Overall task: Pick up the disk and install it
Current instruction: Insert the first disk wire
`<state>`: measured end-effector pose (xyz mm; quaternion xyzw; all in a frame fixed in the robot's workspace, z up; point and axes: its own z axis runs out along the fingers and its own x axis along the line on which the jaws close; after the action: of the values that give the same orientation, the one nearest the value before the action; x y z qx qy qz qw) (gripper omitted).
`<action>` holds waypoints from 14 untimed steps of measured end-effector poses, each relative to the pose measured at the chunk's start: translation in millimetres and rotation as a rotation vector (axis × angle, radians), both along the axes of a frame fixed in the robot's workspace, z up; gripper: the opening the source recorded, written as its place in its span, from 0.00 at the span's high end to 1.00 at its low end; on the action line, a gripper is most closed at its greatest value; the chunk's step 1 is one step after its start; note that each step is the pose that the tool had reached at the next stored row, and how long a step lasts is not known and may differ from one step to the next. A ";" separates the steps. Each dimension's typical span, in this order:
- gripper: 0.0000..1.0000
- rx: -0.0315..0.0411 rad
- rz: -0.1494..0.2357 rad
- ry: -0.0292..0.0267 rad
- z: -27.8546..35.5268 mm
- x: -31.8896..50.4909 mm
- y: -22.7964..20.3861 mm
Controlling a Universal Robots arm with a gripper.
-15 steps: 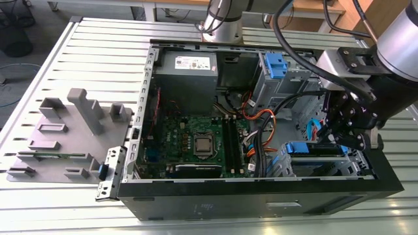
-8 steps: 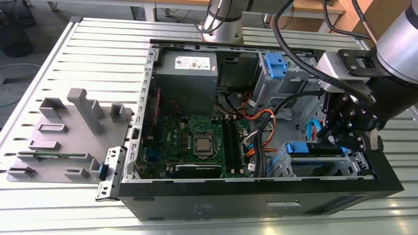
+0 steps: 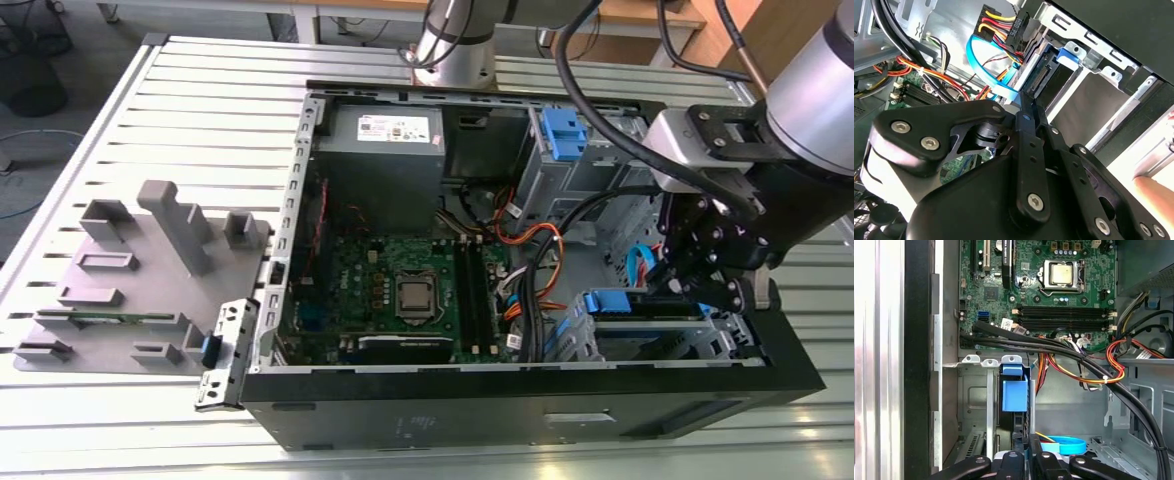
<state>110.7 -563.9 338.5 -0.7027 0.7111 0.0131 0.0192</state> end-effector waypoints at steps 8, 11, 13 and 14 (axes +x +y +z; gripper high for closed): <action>0.84 0.0000 0.001 0.0000 -1.1 -0.2 0.0; 0.84 0.0000 0.002 0.0000 -2.0 -0.3 0.0; 0.84 -0.0002 0.003 0.0000 -2.2 -0.3 0.0; 0.84 -0.0001 0.003 0.0000 -2.3 -0.3 0.0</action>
<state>110.4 -563.9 336.2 -0.7036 0.7102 0.0131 0.0191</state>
